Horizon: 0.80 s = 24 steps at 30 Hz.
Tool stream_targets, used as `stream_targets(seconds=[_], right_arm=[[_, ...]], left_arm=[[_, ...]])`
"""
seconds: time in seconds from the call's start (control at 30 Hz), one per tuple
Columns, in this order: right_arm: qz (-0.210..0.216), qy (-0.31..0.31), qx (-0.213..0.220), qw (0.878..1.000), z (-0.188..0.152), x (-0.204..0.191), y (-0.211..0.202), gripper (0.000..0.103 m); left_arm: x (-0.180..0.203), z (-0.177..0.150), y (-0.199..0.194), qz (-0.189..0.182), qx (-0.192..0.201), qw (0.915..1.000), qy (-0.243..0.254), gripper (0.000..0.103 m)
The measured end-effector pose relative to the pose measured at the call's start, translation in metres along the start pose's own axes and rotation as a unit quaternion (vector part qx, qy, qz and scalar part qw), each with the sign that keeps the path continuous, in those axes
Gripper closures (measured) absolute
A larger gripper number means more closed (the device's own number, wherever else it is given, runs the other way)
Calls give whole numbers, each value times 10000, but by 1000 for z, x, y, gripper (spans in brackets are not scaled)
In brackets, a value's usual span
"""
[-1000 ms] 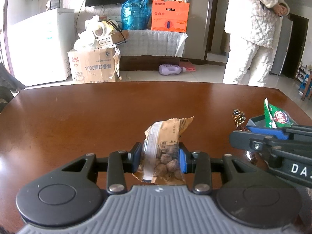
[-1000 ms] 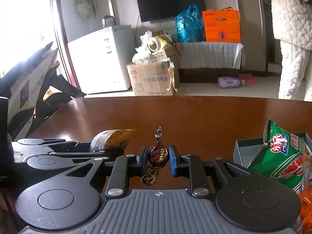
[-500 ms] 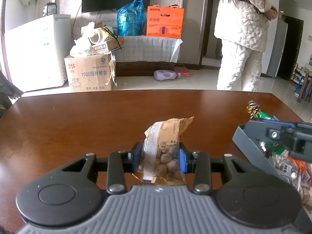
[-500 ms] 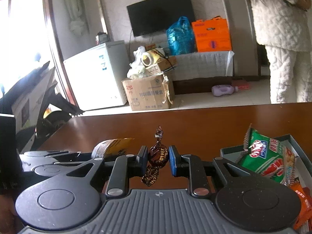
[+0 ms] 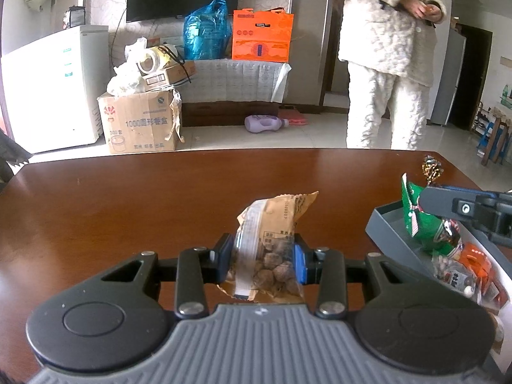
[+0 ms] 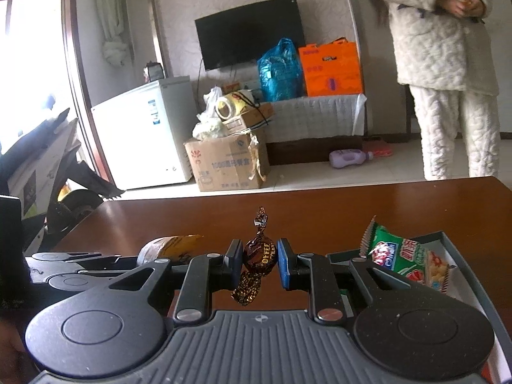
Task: Organize snacks
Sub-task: 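Carry nut bag with left gripper while right gripper carries chocolate toward grey box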
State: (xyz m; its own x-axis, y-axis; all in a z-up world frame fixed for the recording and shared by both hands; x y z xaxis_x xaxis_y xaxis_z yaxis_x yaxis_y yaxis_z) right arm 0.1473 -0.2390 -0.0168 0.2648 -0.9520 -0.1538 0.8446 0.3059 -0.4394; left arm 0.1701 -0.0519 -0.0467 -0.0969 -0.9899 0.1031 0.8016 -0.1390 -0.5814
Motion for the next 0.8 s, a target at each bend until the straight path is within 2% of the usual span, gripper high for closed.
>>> stream_targets(seconds=[0.37, 0.8], right_arm=[[-238, 35, 94, 9997, 3, 20, -13, 78], [-621, 139, 94, 9979, -7, 62, -34, 78]], left_arm=[[15, 2, 6, -133, -66, 9999, 41, 67], [47, 2, 13, -391, -94, 9989, 235, 67]])
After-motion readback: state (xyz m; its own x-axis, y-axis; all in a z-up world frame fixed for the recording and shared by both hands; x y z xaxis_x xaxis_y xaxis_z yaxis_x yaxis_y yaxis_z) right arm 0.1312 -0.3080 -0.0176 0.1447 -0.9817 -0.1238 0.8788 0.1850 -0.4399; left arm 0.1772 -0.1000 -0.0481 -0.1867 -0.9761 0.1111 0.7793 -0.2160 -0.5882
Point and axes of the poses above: each gripper's, at about its wrist camera, not at the fingertips, and y roughly the way its jaws point, x to its right, z to its top, the point moved 8 cm from there along y, roughly the way its jaws point, and after that the axes turned 2 degrees about -y, right-handed, at the moved point
